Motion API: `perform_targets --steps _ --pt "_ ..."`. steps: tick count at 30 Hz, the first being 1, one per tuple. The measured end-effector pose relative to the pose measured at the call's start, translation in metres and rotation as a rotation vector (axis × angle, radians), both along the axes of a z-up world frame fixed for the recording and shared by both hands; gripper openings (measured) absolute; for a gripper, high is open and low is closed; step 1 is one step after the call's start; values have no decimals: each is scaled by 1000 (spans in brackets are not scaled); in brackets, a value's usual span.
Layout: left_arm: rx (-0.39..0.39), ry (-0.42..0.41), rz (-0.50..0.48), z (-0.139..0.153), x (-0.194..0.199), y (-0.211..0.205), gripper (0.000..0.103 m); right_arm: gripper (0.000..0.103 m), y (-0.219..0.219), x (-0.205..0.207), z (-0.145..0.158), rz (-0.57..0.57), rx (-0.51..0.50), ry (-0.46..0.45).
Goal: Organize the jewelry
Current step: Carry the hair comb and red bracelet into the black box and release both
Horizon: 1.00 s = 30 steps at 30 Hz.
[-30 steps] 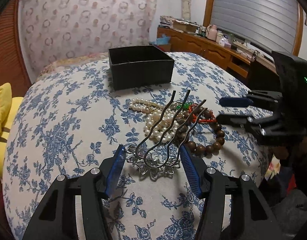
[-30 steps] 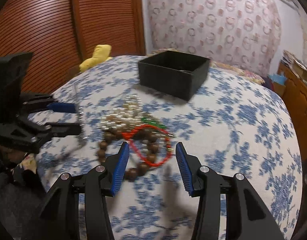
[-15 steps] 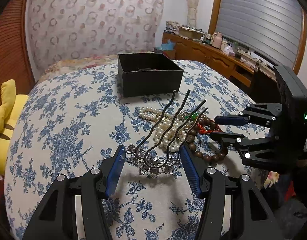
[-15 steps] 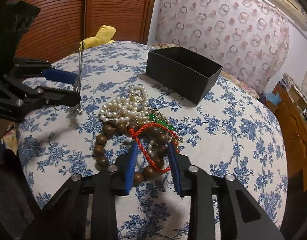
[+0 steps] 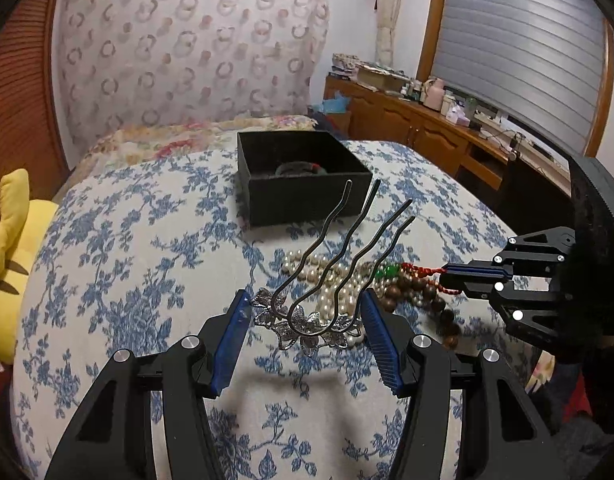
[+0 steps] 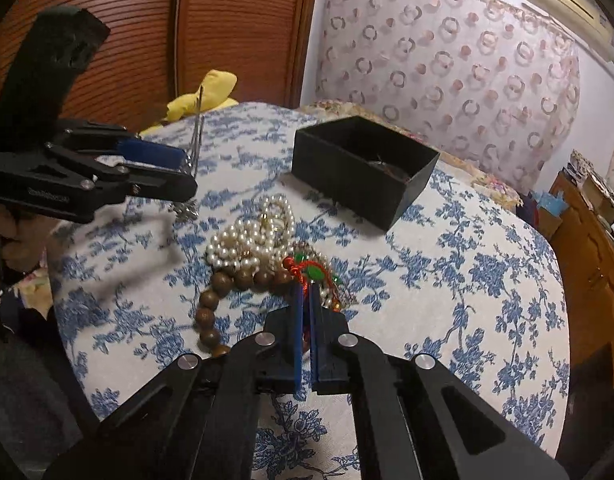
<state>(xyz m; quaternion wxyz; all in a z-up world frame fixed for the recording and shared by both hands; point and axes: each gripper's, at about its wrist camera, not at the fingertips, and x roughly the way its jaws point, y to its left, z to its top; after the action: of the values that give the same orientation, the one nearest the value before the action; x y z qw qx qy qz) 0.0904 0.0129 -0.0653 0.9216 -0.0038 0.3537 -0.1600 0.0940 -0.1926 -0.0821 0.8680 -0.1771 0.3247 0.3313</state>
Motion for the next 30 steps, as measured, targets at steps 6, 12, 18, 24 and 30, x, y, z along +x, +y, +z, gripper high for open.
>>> perform_targets --steps 6,12,18,24,30 --pt "2 -17 -4 6 9 -5 54 3 -6 10 15 -23 30 -16" --pt "-1 -35 -12 15 21 -10 54 3 -11 22 39 -43 60 -56" --pt "-8 -67 -10 31 39 -12 54 3 -11 49 64 -68 90 -108" --pt "-1 -97 2 48 65 -13 54 3 -5 76 77 -82 99 -143" --pt "6 -97 17 56 96 -14 54 3 2 92 79 -89 101 -152"
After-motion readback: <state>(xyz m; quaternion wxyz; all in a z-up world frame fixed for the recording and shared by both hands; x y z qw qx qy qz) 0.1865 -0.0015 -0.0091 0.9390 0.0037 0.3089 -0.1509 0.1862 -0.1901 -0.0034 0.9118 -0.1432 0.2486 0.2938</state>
